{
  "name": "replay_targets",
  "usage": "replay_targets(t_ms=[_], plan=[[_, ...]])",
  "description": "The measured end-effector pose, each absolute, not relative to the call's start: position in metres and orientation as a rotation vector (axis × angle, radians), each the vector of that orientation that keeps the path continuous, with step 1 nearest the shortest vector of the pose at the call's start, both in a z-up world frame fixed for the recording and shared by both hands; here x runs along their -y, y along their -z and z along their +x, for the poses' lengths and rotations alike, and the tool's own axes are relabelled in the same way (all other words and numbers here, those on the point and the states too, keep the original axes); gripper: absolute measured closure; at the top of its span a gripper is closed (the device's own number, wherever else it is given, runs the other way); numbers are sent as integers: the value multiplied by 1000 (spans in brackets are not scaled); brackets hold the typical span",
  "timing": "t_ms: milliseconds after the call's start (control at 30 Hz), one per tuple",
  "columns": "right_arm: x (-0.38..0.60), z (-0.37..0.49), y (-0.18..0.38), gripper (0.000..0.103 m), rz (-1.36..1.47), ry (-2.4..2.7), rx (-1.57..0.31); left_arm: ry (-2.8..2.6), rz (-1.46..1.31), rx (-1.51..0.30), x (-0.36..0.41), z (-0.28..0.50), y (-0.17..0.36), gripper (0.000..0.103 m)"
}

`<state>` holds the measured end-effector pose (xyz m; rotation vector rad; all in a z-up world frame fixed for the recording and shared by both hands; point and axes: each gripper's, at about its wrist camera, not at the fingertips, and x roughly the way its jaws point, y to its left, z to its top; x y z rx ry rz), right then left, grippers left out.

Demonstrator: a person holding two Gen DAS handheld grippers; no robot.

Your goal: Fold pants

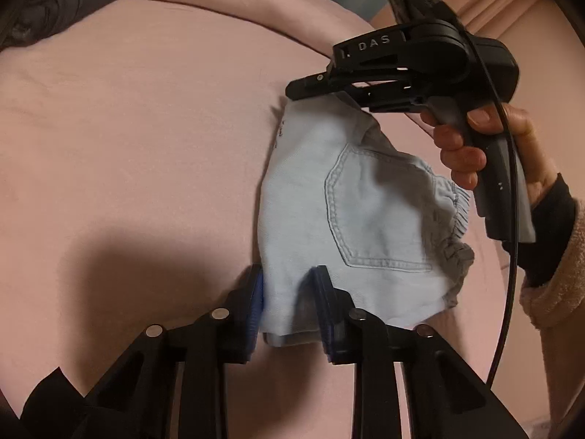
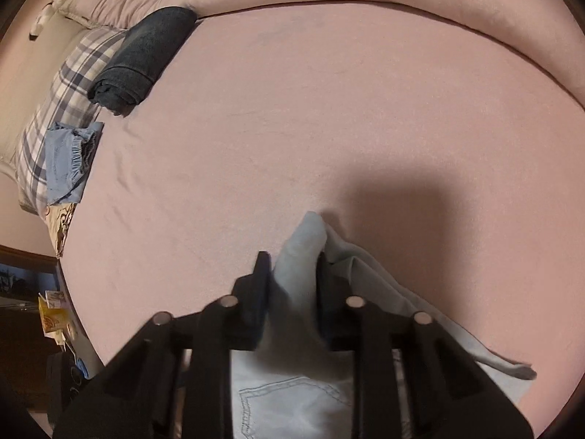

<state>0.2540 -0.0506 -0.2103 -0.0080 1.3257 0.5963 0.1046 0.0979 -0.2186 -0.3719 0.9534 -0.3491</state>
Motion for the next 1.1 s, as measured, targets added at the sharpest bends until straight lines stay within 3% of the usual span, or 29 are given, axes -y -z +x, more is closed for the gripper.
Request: replay_targets(t_ms=[133, 567, 833, 1100], plan=[[52, 251, 204, 87, -66, -607, -1264, 335, -330, -947, -96, 103, 211, 85], [50, 279, 230, 87, 19, -532, -1297, 289, -274, -982, -84, 104, 210, 85], [58, 277, 188, 85, 39, -426, -1157, 285, -274, -992, -72, 114, 209, 85], [42, 231, 171, 84, -45, -545, -1132, 272, -267, -991, -64, 118, 209, 85]])
